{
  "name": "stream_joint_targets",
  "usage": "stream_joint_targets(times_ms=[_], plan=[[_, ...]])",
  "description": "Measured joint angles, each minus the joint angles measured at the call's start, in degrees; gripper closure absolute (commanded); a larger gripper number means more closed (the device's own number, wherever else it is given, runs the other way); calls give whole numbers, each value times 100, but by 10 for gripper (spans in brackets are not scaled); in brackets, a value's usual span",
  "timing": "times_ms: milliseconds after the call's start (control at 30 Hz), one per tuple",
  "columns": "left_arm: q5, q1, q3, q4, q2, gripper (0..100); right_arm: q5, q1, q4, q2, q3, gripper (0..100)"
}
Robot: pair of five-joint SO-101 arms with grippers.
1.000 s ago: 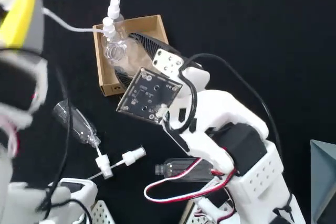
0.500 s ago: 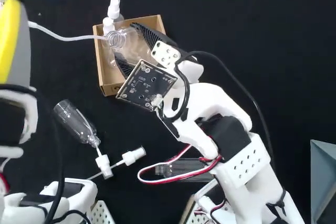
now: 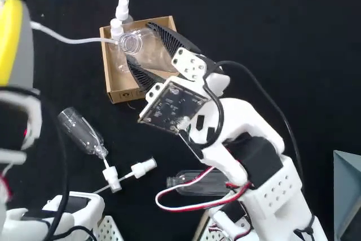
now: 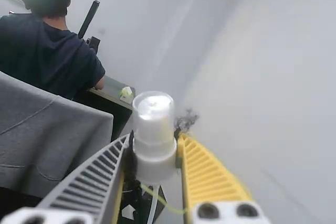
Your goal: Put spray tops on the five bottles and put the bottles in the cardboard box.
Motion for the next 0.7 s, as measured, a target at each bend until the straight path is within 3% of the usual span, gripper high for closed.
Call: stream_joint_targets(times_ms=[300, 700], plan=[[18, 369, 615, -237, 62, 970, 70, -79, 0, 0, 114, 985], [35, 97, -378, 35, -26, 970, 70, -70, -141, 316, 123, 985]])
